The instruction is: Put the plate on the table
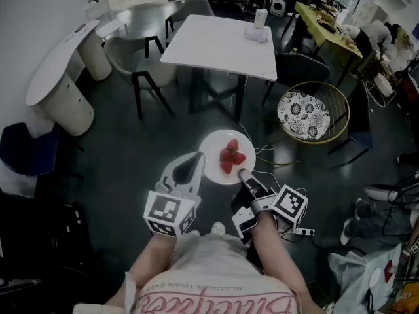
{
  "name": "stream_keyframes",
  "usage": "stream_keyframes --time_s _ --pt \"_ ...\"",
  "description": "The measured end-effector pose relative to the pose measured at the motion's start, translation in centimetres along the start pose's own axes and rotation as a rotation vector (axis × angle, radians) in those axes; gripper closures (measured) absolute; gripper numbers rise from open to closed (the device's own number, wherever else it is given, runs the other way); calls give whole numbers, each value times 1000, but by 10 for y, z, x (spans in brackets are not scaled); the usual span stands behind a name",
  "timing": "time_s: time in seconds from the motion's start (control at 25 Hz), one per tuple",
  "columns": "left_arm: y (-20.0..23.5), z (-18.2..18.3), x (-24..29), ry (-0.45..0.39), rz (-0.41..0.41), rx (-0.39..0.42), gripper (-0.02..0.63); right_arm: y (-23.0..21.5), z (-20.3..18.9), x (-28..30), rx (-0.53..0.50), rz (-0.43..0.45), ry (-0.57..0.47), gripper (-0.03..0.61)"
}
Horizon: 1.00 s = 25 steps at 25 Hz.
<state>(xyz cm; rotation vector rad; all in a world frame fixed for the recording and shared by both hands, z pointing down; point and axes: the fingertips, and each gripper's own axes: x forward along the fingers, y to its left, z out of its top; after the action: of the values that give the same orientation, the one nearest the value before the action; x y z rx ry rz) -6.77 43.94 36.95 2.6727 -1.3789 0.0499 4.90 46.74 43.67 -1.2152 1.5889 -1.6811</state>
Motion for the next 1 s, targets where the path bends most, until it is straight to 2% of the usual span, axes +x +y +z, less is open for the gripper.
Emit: stream_keyframes --time_s 0.4,0.6,1.0 --pt "-10 -4 15 -18 17 -4 611 -1 17 0 -40 34 3 568" --pt "-21 -1 32 -30 42 -5 611 0 45 -4 -60 46 16 568" --pt "6 3 65 -28 73 -27 611 1 71 27 -32 25 25 569"
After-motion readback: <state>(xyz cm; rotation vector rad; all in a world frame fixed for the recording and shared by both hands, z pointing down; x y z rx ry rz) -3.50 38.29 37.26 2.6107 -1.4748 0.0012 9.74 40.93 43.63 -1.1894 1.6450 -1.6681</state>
